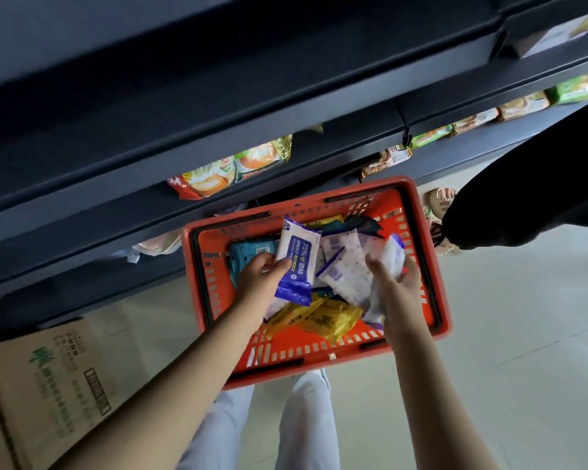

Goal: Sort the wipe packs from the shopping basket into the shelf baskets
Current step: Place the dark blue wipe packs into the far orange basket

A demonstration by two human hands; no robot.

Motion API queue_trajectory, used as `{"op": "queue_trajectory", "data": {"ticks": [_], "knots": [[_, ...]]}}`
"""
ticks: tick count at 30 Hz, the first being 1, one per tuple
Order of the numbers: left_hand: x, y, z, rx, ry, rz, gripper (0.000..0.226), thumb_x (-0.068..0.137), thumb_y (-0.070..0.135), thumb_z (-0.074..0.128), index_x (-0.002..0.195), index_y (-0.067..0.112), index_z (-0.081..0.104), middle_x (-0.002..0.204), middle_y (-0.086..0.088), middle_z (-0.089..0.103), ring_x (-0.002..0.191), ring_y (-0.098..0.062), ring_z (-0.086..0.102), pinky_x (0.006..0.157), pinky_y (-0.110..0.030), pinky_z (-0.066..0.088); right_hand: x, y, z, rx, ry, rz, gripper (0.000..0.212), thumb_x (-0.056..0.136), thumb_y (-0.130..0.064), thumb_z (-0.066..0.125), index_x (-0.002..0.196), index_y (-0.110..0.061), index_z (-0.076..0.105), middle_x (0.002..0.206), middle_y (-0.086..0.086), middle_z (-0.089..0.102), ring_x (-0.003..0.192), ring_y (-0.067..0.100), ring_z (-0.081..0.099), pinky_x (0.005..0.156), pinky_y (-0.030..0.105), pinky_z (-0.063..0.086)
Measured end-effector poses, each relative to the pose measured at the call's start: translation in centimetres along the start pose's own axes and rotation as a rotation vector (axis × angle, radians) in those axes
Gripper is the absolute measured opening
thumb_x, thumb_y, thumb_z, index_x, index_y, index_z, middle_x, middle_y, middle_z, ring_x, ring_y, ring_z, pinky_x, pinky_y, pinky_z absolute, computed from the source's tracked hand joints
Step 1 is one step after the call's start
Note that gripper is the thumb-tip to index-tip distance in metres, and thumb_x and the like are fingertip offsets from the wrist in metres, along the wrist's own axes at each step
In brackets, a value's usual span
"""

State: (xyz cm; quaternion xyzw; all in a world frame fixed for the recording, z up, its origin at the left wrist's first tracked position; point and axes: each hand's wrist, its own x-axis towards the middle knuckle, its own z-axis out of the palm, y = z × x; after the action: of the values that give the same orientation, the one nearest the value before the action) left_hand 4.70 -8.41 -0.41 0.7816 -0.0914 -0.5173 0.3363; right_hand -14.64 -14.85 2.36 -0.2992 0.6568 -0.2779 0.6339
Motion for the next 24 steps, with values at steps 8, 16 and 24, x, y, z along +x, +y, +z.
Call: {"op": "queue_trajectory", "data": {"ticks": [8, 16, 24], "knots": [[-18.7, 6.1, -10.4, -0.319, 0.019, 0.085, 0.033, 0.080, 0.034, 0.071, 0.109, 0.020, 0.063, 0.107, -0.007, 0.073, 0.092, -0.025, 0.071, 0.082, -0.038, 0.053, -15.5, -12.8, 1.6, 0.385, -0.337, 0.131, 0.028, 0.075, -0.026, 0.064, 0.101, -0.016, 0.063, 0.074, -0.001, 0.064, 0.065, 0.012, 0.060, 0.064, 0.028, 0.053], [-27.4, 12.2, -21.8, -0.561, 0.086, 0.299, 0.010, 0.094, 0.017, 0.058, 0.102, 0.012, 0.062, 0.099, -0.008, 0.072, 0.078, -0.019, 0.068, 0.066, -0.029, 0.052, -26.3, -22.8, 8.1, 0.246, -0.458, 0.093, 0.050, 0.086, -0.053, 0.055, 0.120, -0.018, 0.064, 0.108, 0.009, 0.073, 0.091, 0.026, 0.072, 0.079, 0.043, 0.057], [-30.7, 15.4, -36.5, -0.552, 0.090, 0.454, 0.013, 0.089, 0.027, 0.067, 0.099, 0.019, 0.064, 0.100, -0.004, 0.075, 0.082, -0.020, 0.070, 0.077, -0.042, 0.049, -35.8, -24.4, 21.4, -0.069, -0.412, -0.260, 0.036, 0.095, -0.048, 0.049, 0.095, -0.016, 0.066, 0.087, 0.011, 0.075, 0.074, 0.027, 0.073, 0.069, 0.039, 0.058]]}}
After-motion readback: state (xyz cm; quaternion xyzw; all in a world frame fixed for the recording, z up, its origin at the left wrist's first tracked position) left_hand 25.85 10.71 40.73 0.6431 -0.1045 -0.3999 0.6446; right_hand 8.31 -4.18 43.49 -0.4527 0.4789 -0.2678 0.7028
